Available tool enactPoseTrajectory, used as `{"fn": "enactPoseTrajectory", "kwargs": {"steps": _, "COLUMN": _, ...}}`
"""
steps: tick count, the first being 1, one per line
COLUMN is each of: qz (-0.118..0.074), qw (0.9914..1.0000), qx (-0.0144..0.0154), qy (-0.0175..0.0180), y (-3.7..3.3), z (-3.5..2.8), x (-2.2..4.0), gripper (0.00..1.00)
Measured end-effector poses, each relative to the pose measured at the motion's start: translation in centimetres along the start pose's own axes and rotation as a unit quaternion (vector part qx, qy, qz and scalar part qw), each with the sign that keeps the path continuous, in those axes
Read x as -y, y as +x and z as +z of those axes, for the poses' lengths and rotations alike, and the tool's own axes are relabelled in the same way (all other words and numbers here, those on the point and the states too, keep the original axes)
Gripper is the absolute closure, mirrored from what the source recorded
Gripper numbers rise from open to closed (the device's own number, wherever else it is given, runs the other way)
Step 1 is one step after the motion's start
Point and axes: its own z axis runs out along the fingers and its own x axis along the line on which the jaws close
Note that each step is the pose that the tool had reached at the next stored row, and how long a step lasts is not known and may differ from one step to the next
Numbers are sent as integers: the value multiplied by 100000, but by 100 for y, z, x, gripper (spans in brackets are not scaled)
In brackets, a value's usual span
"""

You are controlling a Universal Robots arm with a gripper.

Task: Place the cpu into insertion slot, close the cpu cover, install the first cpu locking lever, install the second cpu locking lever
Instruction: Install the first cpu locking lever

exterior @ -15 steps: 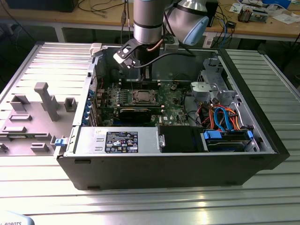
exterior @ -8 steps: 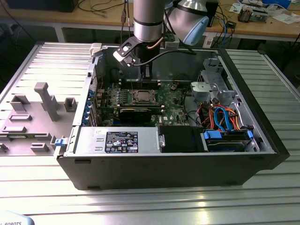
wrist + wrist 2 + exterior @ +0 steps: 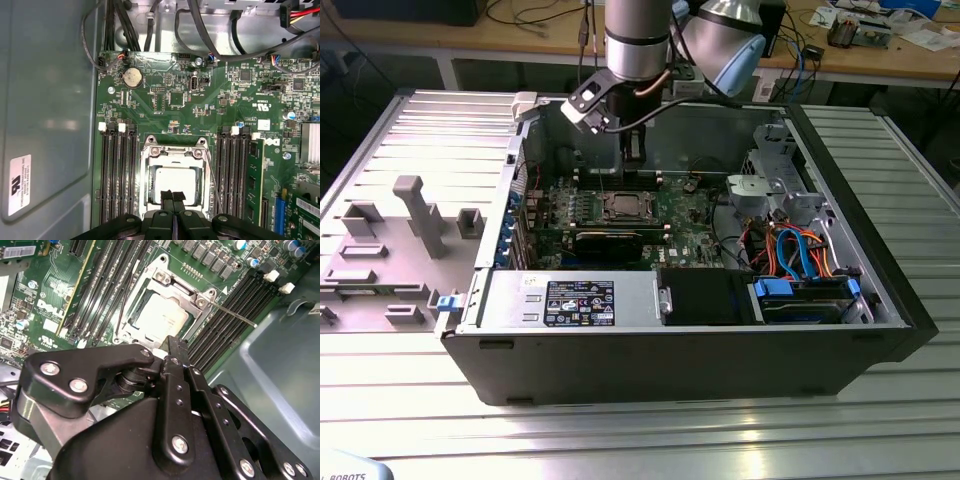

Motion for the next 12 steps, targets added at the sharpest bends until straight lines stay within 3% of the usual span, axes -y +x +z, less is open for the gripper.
{"fn": "enactPoseTrajectory", "kwargs": {"steps": 12, "qz": 0, "qw": 100000, "qx": 111, "qy": 1, "y": 1, "z": -143, "x": -2, "gripper": 89}}
